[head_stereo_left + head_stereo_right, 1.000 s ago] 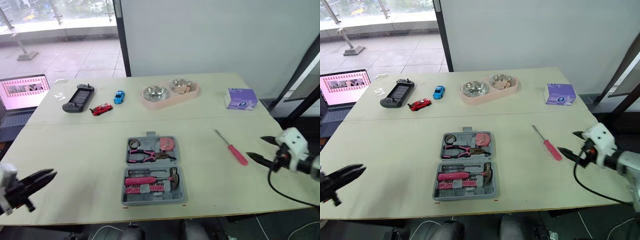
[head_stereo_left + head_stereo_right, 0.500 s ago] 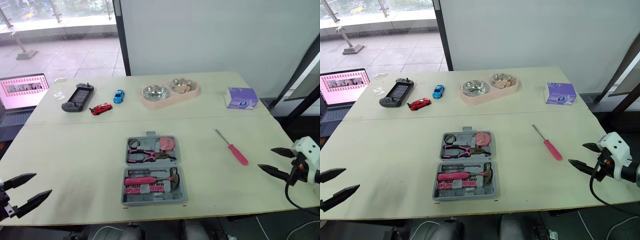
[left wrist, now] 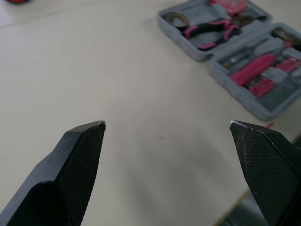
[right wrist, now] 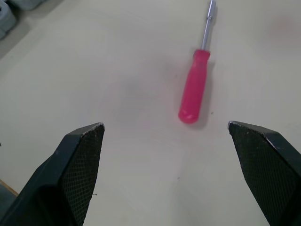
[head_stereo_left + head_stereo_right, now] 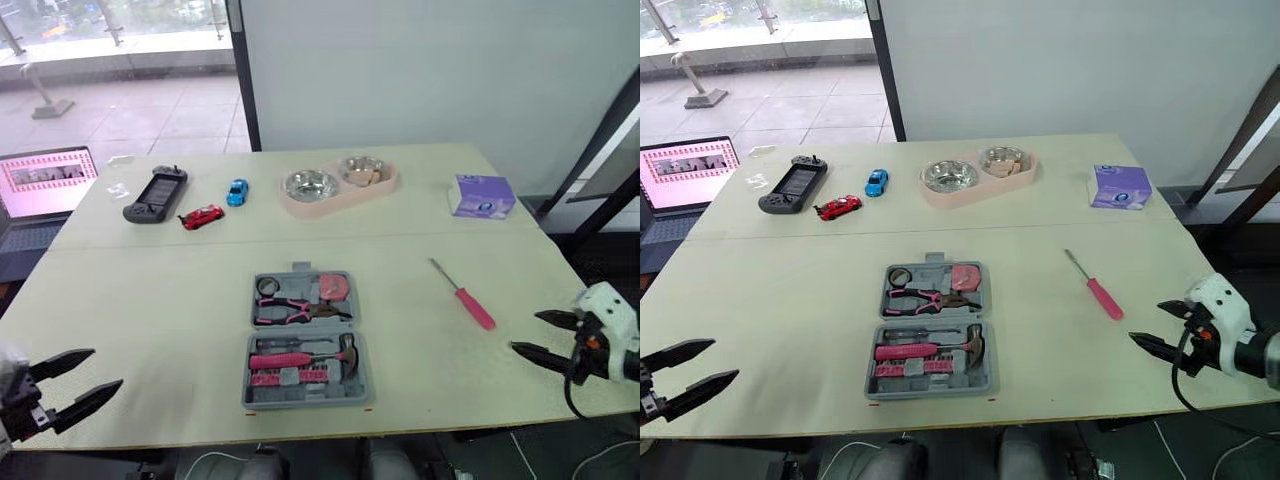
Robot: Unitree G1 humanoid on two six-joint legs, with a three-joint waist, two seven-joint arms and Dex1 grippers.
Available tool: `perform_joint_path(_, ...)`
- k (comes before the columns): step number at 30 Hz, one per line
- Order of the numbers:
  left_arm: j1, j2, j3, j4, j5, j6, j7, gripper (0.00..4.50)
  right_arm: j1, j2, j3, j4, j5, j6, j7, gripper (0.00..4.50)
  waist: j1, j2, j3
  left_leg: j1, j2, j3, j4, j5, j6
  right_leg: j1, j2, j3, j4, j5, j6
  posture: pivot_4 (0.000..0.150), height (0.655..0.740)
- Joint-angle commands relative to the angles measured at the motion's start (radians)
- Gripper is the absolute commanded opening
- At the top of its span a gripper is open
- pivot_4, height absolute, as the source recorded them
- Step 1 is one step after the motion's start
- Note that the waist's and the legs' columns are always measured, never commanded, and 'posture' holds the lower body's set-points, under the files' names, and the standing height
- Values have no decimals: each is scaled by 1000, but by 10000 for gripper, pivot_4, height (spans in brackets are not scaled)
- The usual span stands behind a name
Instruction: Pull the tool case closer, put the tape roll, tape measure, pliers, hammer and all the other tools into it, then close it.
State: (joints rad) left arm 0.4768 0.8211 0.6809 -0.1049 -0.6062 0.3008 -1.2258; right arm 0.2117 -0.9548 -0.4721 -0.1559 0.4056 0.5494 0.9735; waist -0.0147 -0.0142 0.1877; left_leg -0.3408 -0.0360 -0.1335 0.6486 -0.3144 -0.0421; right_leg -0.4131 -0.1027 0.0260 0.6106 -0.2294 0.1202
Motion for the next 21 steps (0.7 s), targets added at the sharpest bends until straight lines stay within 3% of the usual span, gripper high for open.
perform_joint_path(1,-31,14,-20,-105,-49,58,21,44258,-64,69,51,-129,2,154,-178,45000,0,-1,0,0,0,0,0,0,0,0,0,0,0,0,0,1500,7360)
perform_joint_path(7,-101,-9,-114,-195,-40,81,75,44258,-323,260,238,-144,-95,381,-500,45000,-2,1,0,-1,0,0,0,0,0,-2,0,0,0,3,-4,1500,7360)
perform_joint_path(12,-140,-4,-153,-243,-55,116,94,44258,-591,405,268,100,-146,479,-673,45000,-2,1,0,-12,0,-1,0,3,-6,-15,0,0,2,5,-6,1500,7360)
perform_joint_path(21,-119,-19,-139,-363,-93,158,135,44258,-737,323,387,399,-234,436,-629,45000,-2,1,0,-16,-1,-1,0,5,-8,-17,0,0,0,7,-3,1500,7360)
